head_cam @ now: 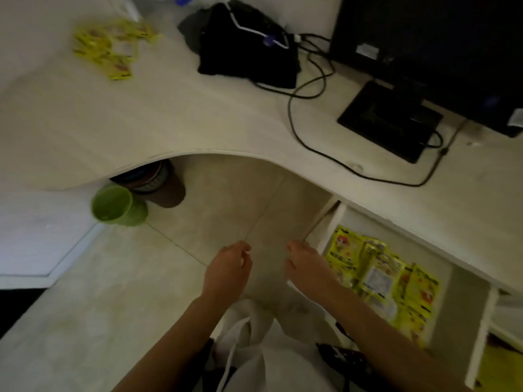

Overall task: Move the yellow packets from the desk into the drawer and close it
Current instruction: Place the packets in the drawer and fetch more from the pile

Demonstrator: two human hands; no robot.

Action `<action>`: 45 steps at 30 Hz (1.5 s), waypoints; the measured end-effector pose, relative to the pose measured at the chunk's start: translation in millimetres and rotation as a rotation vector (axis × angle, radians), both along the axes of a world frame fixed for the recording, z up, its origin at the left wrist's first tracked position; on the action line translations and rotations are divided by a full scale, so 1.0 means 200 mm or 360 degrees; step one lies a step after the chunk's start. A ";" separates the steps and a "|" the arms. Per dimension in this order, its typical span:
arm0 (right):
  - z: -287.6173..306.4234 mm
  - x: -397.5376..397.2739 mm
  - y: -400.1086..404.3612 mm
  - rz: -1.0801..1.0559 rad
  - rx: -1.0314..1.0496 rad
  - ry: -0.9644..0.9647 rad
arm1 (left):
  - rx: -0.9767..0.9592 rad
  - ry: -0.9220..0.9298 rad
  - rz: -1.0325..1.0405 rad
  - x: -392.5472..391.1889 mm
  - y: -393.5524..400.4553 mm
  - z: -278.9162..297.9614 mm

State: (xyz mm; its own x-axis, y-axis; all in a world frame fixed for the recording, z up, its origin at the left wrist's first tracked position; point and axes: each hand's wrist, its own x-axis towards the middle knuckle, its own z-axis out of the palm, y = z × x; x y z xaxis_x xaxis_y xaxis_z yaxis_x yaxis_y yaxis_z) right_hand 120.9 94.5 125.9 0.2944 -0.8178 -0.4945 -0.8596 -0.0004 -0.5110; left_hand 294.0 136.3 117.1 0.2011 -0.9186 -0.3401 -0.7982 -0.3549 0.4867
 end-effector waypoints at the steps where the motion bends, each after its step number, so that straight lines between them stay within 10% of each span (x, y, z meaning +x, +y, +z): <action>1: 0.00 0.09 -0.01 0.0049 -0.0005 0.0006 | 0.0010 -0.0027 0.0025 0.08 0.01 0.00; 19: 0.04 1.37 -0.39 0.0525 -0.0168 0.0029 | -0.0109 -0.0285 0.0446 1.41 -0.08 0.04; 45: 0.13 2.40 -1.95 0.0767 -0.0218 0.0029 | -0.0121 -0.0090 0.0784 2.40 -1.43 0.07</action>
